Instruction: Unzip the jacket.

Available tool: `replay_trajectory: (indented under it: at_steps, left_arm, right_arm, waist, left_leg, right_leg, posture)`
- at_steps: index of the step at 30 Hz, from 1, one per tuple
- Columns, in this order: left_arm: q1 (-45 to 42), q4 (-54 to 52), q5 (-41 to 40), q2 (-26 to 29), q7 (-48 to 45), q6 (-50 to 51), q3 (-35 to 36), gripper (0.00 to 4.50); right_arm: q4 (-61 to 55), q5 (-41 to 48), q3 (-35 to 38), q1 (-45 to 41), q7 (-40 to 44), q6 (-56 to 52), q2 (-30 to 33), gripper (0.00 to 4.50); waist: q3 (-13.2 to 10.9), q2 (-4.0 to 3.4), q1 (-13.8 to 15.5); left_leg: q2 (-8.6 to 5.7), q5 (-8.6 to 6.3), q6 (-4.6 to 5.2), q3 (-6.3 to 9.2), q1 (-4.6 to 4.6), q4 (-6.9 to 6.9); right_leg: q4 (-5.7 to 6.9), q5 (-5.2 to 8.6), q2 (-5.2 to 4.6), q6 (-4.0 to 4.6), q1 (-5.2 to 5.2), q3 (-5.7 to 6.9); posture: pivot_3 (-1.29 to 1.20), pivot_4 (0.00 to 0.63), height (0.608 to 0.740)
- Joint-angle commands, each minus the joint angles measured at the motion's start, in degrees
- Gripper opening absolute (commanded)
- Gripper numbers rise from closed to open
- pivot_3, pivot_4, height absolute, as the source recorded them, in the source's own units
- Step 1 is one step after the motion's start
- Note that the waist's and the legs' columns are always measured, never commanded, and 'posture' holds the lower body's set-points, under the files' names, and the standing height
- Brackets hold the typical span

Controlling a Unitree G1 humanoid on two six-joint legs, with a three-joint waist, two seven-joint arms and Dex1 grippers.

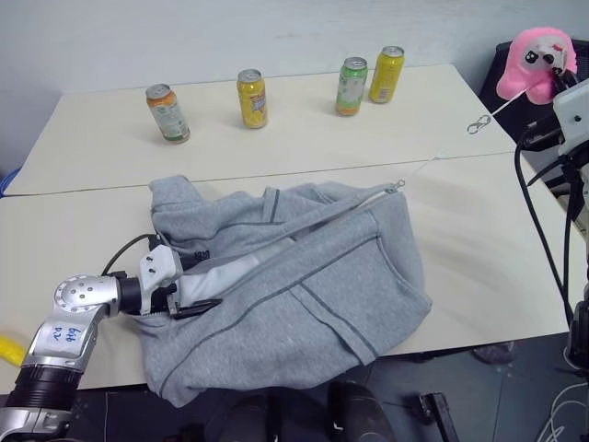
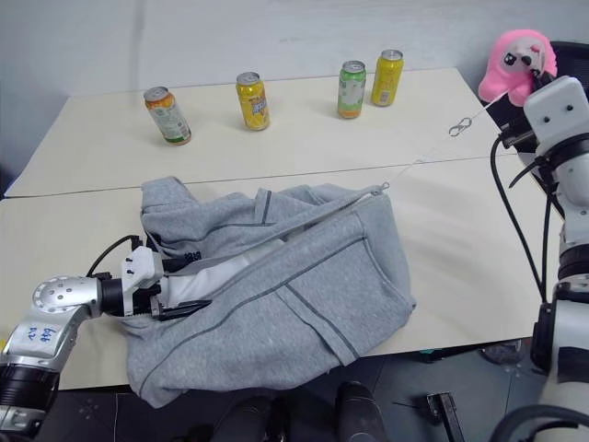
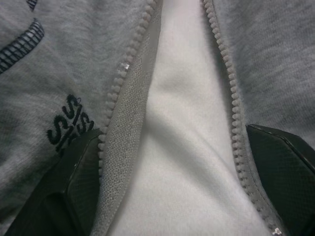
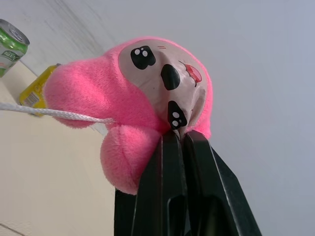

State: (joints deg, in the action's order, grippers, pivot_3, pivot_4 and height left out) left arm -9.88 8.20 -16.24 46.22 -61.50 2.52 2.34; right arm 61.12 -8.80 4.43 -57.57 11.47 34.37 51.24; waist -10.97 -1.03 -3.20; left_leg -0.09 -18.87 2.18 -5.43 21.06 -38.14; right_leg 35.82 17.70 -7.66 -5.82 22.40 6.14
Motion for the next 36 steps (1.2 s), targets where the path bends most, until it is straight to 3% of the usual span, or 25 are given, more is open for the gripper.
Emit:
replay_trajectory:
  at_steps: [1,3,5,10,14,17,21,27,32,36]
  left_arm:
    - [5.21,6.9,6.54,2.67,-0.2,-0.75,-2.79,4.5]
    - [6.07,7.11,7.0,3.51,0.0,-2.16,-2.91,4.5]
    - [6.38,7.29,6.32,3.75,0.67,-2.48,-2.53,4.5]
    - [6.96,4.47,1.13,2.45,-0.21,-1.58,-0.43,4.5]
    - [8.32,-0.89,-4.72,2.39,-2.02,1.27,2.37,4.5]
    - [9.14,-7.34,-9.96,3.48,-1.37,8.45,5.63,4.5]
    - [11.25,-16.73,-17.56,5.83,-0.74,17.22,12.94,4.5]
    - [14.24,-20.61,-21.23,6.95,0.25,20.87,23.93,4.5]
    - [23.08,-17.48,-14.41,5.48,-3.21,10.09,29.96,4.5]
    - [31.26,-17.5,-9.87,0.87,-3.54,-0.65,33.51,4.5]
  right_arm:
    - [3.09,3.66,6.38,-2.46,-10.05,-8.85,2.27,0.07]
    - [4.39,3.64,7.71,-2.34,-16.25,-12.05,3.84,0.07]
    - [4.79,2.36,6.86,-2.02,-16.88,-12.04,5.52,0.07]
    - [4.33,8.28,8.46,-0.7,-4.17,-11.14,1.79,0.07]
    - [2.78,12.97,9.22,3.16,6.35,-17.39,-1.9,0.07]
    - [-0.94,14.13,9.37,7.09,10.18,-17.1,-2.67,0.74]
    - [-8.35,18.71,11.02,12.93,19.08,-15.95,-3.02,2.12]
    - [-32.88,35.23,11.3,27.95,48.39,-17.06,-6.03,4.21]
    - [-52.47,42.4,6.23,41.37,64.39,-28.08,-3.42,4.21]
    - [-55.59,38.42,2.61,48.27,70.44,-20.76,-5.57,4.37]
  waist:
    - [0.01,-0.01,0.03]
    - [0.01,-0.01,0.06]
    - [0.05,-0.09,0.03]
    - [0.1,-0.16,-0.04]
    - [0.13,-0.08,-0.19]
    - [0.12,-0.01,-0.06]
    - [0.08,0.02,0.09]
    - [0.02,0.22,0.93]
    - [0.01,0.24,1.71]
    - [0.09,0.57,1.86]
  left_leg:
    - [0.0,0.0,0.0,0.0,0.01,0.0]
    - [0.0,0.0,0.0,0.0,0.03,0.0]
    - [0.0,0.0,0.0,0.0,0.03,0.01]
    - [0.0,0.0,0.0,-0.04,0.01,0.05]
    - [0.05,-0.01,0.02,-0.05,0.03,0.06]
    - [0.08,-0.01,0.02,-0.03,0.07,0.06]
    - [0.06,-0.02,0.03,-0.01,0.18,0.04]
    - [0.09,-0.02,0.02,0.13,0.15,-0.02]
    - [0.08,-0.12,0.03,0.09,0.14,-0.03]
    - [0.08,-0.24,0.05,0.09,0.11,-0.07]
  right_leg:
    - [0.0,0.0,0.0,0.0,0.02,0.0]
    - [0.0,0.0,-0.02,0.0,0.02,0.0]
    - [0.0,0.0,-0.03,0.01,0.03,-0.01]
    - [-0.01,0.0,0.0,0.01,0.04,-0.04]
    - [-0.06,0.0,0.02,0.01,0.03,-0.03]
    - [-0.08,0.0,0.04,0.01,0.04,-0.02]
    - [-0.07,0.0,0.0,0.0,0.12,-0.02]
    - [-0.12,0.0,0.05,0.0,0.02,0.02]
    - [-0.16,0.0,0.03,0.01,0.03,0.0]
    - [-0.24,0.0,0.0,0.01,-0.02,0.02]
  posture:
    - [0.0,0.15,0.74]
    - [0.0,0.15,0.74]
    - [0.0,0.15,0.74]
    - [0.0,0.15,0.74]
    - [0.0,0.15,0.74]
    - [0.0,0.15,0.74]
    - [0.0,0.15,0.74]
    - [0.0,0.15,0.74]
    - [0.0,0.15,0.74]
    - [0.0,0.15,0.74]
